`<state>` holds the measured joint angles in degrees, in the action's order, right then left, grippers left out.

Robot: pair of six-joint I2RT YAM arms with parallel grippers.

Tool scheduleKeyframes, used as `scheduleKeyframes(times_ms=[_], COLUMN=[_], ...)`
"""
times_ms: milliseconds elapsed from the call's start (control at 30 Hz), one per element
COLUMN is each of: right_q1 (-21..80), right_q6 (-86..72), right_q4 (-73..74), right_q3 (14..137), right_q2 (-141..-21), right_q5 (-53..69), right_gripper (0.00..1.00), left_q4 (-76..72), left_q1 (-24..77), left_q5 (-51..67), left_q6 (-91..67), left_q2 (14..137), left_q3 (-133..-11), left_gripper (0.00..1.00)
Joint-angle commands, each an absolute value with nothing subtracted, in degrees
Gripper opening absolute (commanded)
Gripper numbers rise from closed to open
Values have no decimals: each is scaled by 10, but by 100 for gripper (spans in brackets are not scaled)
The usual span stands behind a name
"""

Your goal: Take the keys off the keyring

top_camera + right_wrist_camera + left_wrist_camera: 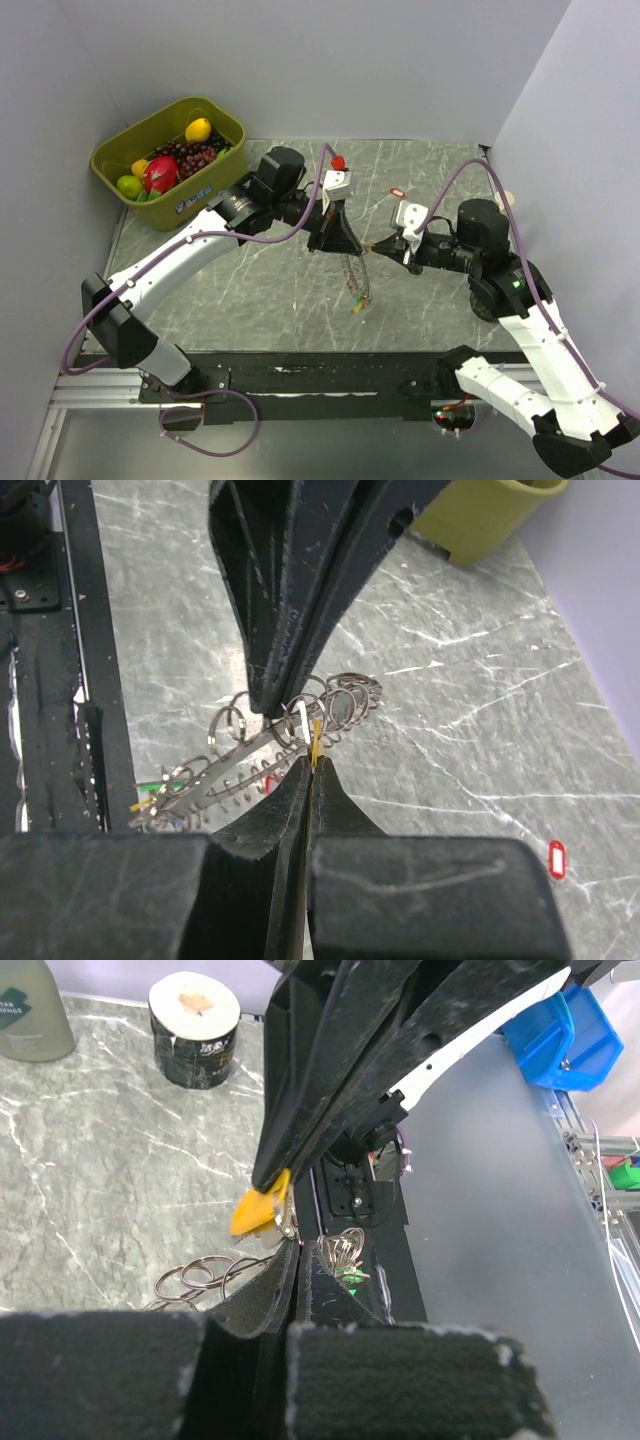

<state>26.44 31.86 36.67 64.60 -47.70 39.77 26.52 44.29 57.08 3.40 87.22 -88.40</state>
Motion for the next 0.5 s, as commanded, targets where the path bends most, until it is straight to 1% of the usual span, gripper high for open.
scheduleKeyframes(times_ms=[0,233,467], right_q1=[272,305,329], right_q6=[329,331,302], right_q4=[369,388,362], right_q3=[697,726,736], right_q2=[-480,-504,-533], right_q5=[393,345,299], right_gripper=[0,0,0], left_q4=[242,236,237], left_q1=[446,446,454], left_q5=[576,561,527], left_q6=[31,22,24], left_q2=[874,875,882], left_q3=[-893,-893,-896], left_gripper=[1,1,1])
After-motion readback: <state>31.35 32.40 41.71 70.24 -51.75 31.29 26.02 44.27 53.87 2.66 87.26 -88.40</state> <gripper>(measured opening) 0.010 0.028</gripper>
